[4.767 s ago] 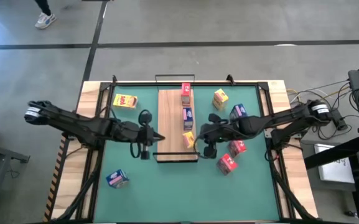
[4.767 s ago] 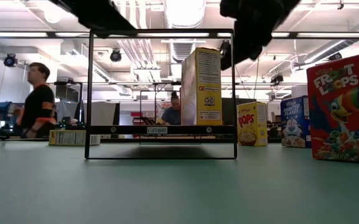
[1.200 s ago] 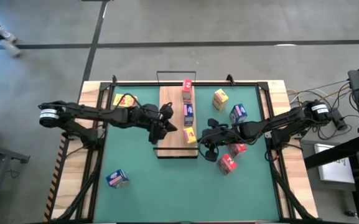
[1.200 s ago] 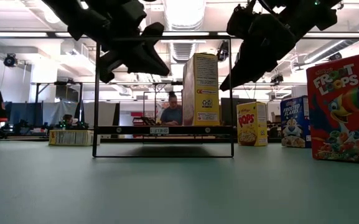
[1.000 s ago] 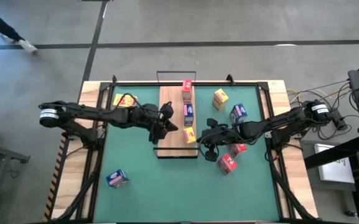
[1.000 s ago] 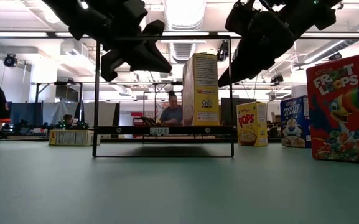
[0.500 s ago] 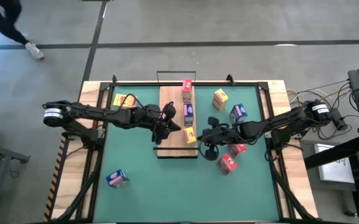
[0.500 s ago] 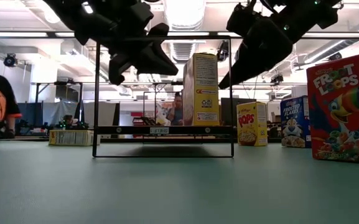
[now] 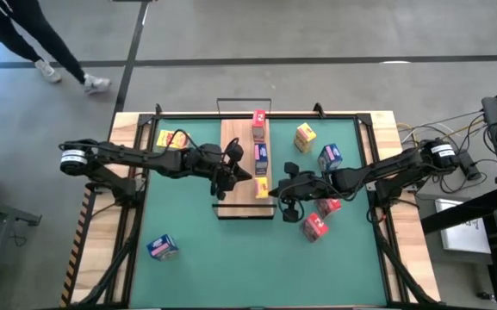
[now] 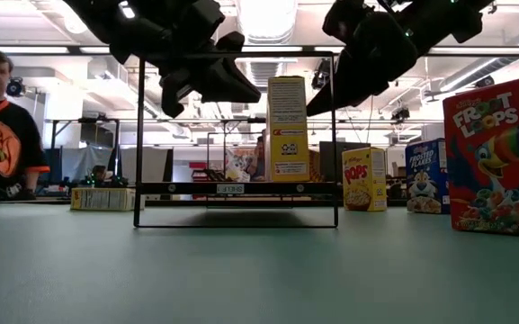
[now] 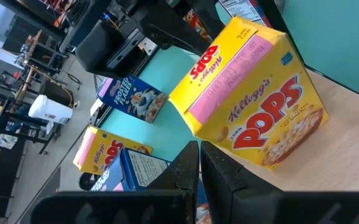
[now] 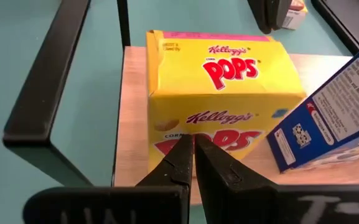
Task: Stack cereal on shelf
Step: Put the bottom yellow cereal box on the shelf, then put the right yellow cereal box on the shelf aligned with the other yellow cereal box
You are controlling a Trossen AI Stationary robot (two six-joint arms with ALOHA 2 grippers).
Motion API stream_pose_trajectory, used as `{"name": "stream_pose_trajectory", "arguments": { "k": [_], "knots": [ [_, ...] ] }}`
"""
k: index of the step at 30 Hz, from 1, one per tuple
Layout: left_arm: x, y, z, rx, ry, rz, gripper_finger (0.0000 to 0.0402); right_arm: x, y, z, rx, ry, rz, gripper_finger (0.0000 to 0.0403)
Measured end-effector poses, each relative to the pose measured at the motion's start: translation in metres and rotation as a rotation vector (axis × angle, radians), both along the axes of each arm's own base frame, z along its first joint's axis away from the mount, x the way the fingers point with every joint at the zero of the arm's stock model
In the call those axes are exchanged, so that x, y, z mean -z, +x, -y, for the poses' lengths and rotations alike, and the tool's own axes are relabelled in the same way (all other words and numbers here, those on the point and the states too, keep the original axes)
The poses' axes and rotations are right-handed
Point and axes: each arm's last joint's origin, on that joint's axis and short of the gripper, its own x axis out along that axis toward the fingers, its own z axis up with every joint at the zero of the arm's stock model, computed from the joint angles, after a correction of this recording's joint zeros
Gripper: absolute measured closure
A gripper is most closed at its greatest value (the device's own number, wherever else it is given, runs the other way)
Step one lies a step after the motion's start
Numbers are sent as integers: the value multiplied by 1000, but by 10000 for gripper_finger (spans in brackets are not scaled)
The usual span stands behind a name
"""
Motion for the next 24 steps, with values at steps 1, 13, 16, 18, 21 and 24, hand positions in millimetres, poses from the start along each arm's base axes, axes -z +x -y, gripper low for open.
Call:
{"name": "stream_pose_trajectory", "arguments": {
  "k": [1, 13, 16, 18, 21, 24],
  "knots": [
    [1, 0, 0, 0, 0, -2, 401, 0, 0, 0, 0, 0, -2, 394],
    [-5, -3, 0, -30, -10, 11, 401, -4, -8, 1, 18, 7, -34, 394],
    [-17, -11, -1, -88, 8, 28, 401, -12, -15, 2, 34, 30, -30, 394],
    [-26, -19, -1, -115, 10, 42, 401, -21, -19, 3, 41, 37, -13, 394],
    [-42, -31, 1, -134, -27, 79, 401, -37, -22, 5, 78, 33, 49, 394],
    [-55, -44, 2, -164, -102, 109, 401, -52, -23, 9, 117, 23, 99, 394]
  ]
}}
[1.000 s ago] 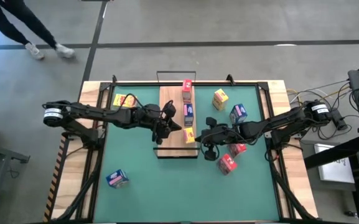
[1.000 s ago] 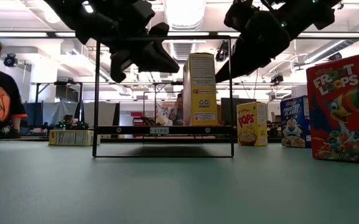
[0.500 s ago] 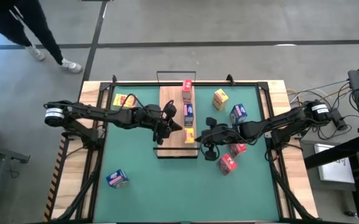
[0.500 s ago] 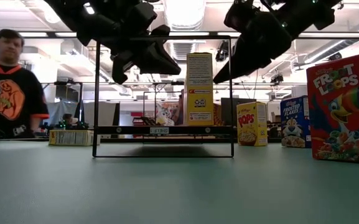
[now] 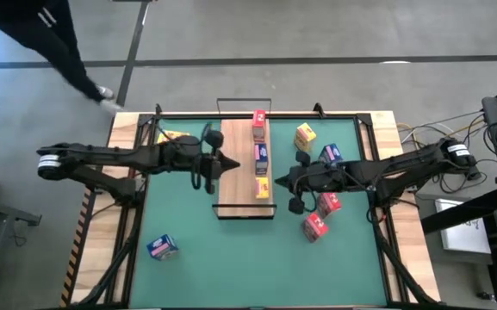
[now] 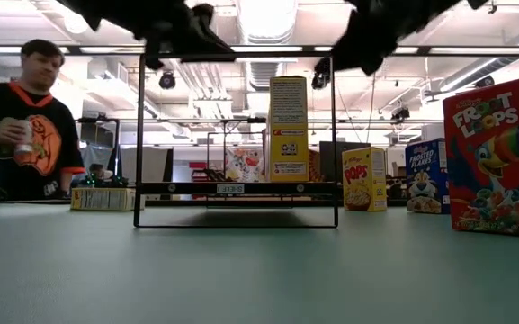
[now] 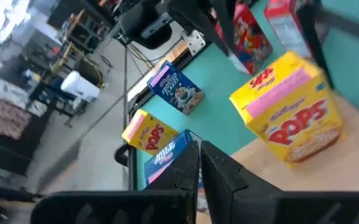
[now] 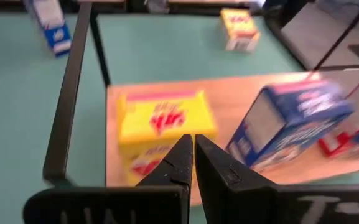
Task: Stack cereal on shelf
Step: Put the right yellow cereal box on the shelf aligned with the other yellow cereal box
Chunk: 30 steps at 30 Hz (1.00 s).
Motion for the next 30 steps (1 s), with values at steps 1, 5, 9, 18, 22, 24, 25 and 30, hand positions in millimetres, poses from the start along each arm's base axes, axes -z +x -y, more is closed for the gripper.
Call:
{"name": "stream_pose_trajectory", "arguments": {
  "k": [1, 5, 9, 18, 22, 24, 25, 30],
  "knots": [
    [-4, -4, 0, -11, -30, 13, 401, -5, 0, 2, 7, 2, 17, 394],
    [-11, -17, 2, -46, -134, 13, 401, -22, 3, 14, 34, 16, 47, 394],
    [-9, -26, 6, -60, -208, 7, 401, -35, 8, 29, 72, 52, 32, 394],
    [3, -43, 12, -66, -275, 35, 401, -59, 18, 76, 246, 159, -102, 394],
    [5, -51, 13, -71, -284, 49, 401, -65, 18, 100, 387, 238, -219, 394],
    [4, -55, 13, -72, -289, 54, 401, -68, 19, 112, 446, 267, -265, 394],
    [3, -57, 13, -72, -289, 55, 401, -69, 19, 118, 473, 280, -280, 394],
    [1, -63, 14, -74, -289, 47, 401, -73, 17, 142, 615, 358, -371, 394]
  ]
}}
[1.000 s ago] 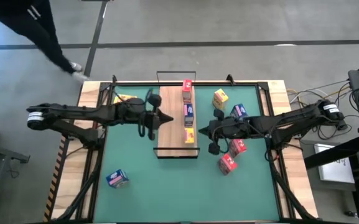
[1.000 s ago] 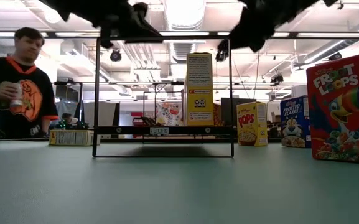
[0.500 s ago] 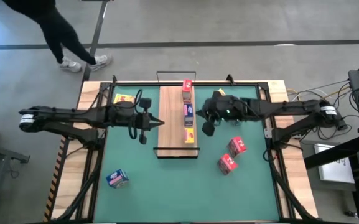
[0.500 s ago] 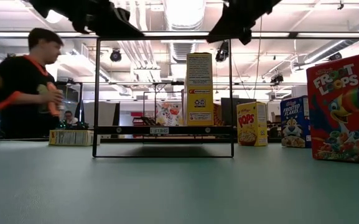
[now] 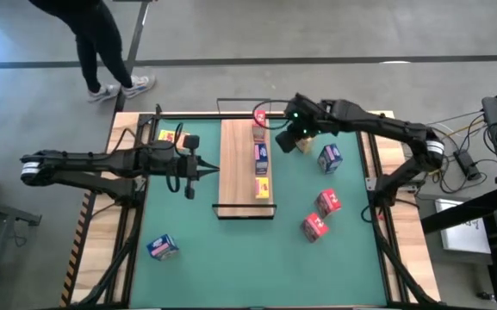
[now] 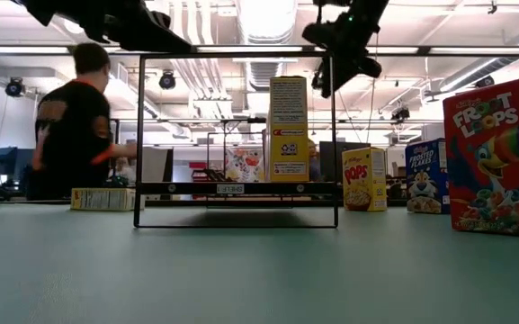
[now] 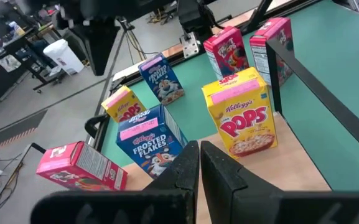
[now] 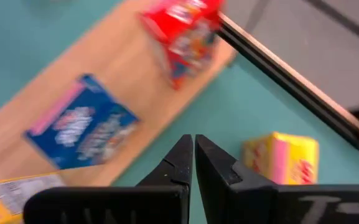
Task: Stack cereal on shelf
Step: Put the right yellow cereal box on the shelf aligned with the other yellow cereal box
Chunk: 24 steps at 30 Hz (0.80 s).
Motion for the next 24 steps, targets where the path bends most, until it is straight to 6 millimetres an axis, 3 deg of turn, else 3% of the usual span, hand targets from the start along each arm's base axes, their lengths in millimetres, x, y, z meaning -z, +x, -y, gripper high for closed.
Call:
{"name": "stream_pose_trajectory", "arguments": {
  "k": [10, 16, 24],
  "knots": [
    [2, -2, 0, 0, -1, -24, 401, 13, -11, 41, 192, 155, -216, 375],
    [2, -2, 0, 0, 1, -25, 401, 34, -14, 60, 216, 266, -316, 291],
    [1, -2, 0, 1, 3, -23, 401, 48, -17, 80, 195, 280, -374, 171]
  ]
}}
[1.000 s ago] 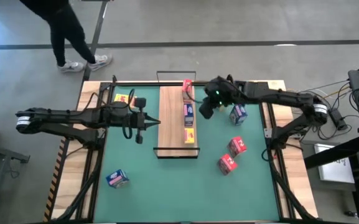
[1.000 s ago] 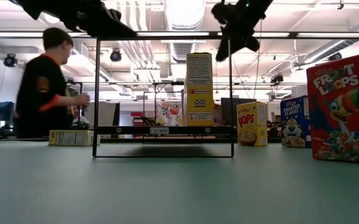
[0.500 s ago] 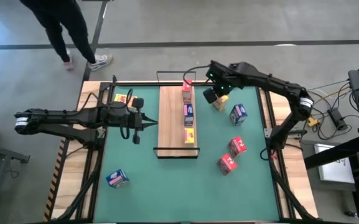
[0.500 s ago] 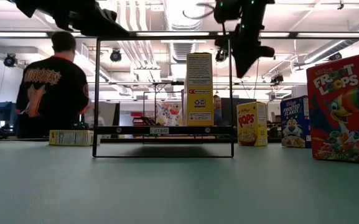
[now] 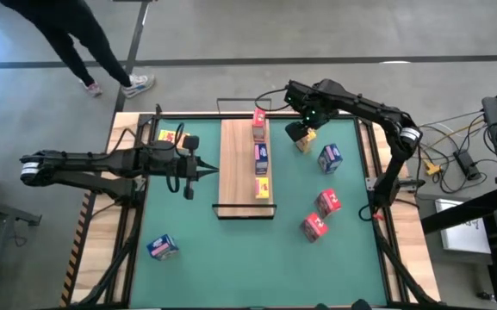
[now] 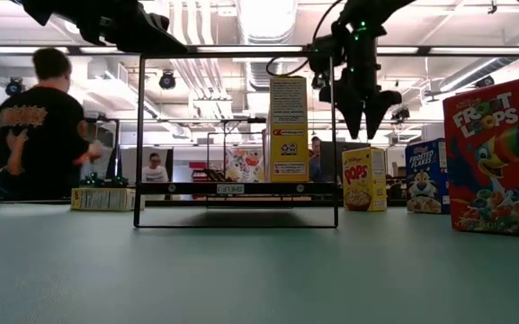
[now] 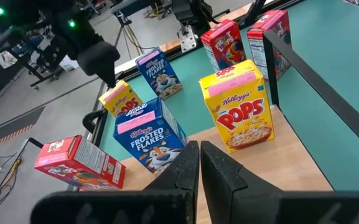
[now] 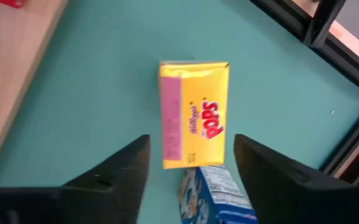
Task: Stack cereal on shelf
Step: Put the right yellow cereal box on the shelf aligned with the other yellow cereal box
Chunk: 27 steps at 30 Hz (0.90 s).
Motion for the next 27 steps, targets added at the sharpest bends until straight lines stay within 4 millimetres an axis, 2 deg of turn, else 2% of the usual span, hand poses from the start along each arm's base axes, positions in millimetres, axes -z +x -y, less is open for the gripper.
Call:
{"name": "stream_pose_trajectory", "arguments": {
  "k": [4, 9, 13, 22, 27],
  "knots": [
    [-2, -1, -1, -27, 11, 11, 401, 5, 0, 5, -27, 22, -2, 134],
    [-8, -7, -4, -155, 28, 46, 401, 9, 2, 5, -61, 67, 16, 115],
    [-10, -15, -5, -221, 30, 69, 401, 15, 4, 7, -70, 69, 11, 114],
    [-11, -37, -3, -223, 31, 134, 401, 17, 6, 9, -73, 47, 37, 128],
    [-13, -45, -2, -224, 29, 169, 401, 16, 5, 9, -72, 23, 20, 121]
  ]
}}
